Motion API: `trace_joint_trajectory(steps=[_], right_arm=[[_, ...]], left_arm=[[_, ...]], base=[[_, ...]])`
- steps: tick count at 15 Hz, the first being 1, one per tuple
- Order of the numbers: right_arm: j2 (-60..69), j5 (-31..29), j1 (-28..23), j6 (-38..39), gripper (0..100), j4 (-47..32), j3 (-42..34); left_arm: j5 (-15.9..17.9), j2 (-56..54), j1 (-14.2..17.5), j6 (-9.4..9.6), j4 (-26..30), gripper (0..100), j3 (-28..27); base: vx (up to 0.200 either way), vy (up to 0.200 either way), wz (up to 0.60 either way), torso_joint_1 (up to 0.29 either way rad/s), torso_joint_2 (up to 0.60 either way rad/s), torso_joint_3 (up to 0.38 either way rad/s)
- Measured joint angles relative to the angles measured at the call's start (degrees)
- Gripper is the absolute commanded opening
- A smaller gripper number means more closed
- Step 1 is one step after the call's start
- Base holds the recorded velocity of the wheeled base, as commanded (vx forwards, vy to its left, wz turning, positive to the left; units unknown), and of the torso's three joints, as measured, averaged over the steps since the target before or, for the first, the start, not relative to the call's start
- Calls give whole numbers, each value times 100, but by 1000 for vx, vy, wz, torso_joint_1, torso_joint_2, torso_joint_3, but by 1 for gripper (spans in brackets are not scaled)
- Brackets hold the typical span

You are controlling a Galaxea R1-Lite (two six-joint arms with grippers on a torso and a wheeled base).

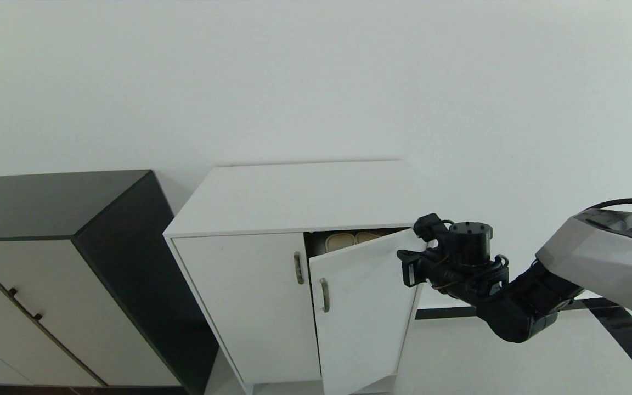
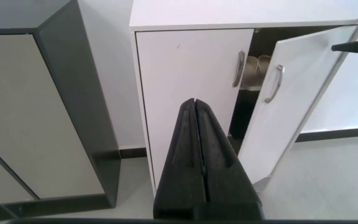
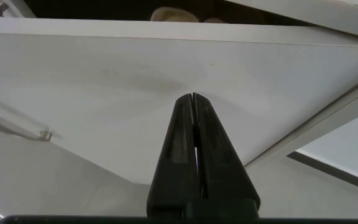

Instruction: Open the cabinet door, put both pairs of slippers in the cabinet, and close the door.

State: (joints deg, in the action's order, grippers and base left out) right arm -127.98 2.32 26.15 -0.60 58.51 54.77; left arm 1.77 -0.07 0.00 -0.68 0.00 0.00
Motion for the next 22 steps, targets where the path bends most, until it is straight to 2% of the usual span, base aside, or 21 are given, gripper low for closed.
trace_joint_trajectory(steps=[22], right_arm=[[-364,-134,-167,20,0,-5,564]], left_arm=[[0,0,0,9,0,0,0]], base=[[0,0,0,0,0,0]])
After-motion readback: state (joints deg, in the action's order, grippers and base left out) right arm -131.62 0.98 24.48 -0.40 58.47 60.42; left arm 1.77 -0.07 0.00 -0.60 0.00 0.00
